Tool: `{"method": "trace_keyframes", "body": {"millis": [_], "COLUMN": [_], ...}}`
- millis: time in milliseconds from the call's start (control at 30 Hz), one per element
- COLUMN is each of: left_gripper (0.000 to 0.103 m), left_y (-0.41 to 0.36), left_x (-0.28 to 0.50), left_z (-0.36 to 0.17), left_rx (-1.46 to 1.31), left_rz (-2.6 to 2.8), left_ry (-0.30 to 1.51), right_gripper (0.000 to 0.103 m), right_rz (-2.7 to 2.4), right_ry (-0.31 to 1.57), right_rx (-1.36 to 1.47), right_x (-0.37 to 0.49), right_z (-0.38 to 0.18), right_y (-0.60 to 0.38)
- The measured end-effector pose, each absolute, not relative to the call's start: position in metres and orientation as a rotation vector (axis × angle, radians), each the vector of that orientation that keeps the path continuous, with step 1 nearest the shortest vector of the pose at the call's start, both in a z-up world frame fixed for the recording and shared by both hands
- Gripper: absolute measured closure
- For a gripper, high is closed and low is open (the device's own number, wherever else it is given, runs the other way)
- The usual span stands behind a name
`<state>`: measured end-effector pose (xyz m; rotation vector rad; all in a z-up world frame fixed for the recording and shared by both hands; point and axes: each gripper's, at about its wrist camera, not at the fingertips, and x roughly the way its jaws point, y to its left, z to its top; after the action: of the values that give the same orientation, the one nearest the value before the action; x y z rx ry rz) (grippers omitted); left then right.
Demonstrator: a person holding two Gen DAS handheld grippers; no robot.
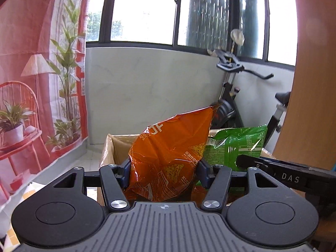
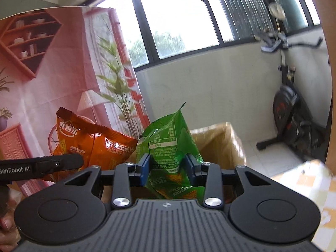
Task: Organize snacks
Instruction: 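Carry both bags over the box and open both grippers to release them, then move both grippers back toward the remaining snacks on the table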
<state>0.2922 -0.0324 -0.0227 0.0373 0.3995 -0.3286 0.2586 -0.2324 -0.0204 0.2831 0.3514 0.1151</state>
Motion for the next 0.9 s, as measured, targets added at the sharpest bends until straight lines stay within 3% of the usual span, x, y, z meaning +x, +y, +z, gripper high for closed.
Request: {"method": "trace_keyframes", "body": {"millis": [367, 467, 900], "left_gripper": [0.024, 0.024, 0.024], "left_y": [-0.032, -0.027, 0.009], "left_x": [0.289, 0.280, 0.241], "left_z": [-0.018, -0.011, 0.030], "left_rx": [0.133, 0.118, 0.008], "left_rz": [-0.284, -0.292, -0.274], "left_ry": [0.404, 0.397, 0.382], "right_gripper": [0.059, 0.054, 0.054], "right_rz": [0.083, 0.074, 0.099], "right_ry": [0.430, 0.422, 0.392], "right_rx": [0.253, 0.230, 0.177], "right_x": [0.255, 0.248, 0.203], "right_z": [-0.027, -0.023, 0.002], "right_y": [-0.227, -0.224, -0.201]}}
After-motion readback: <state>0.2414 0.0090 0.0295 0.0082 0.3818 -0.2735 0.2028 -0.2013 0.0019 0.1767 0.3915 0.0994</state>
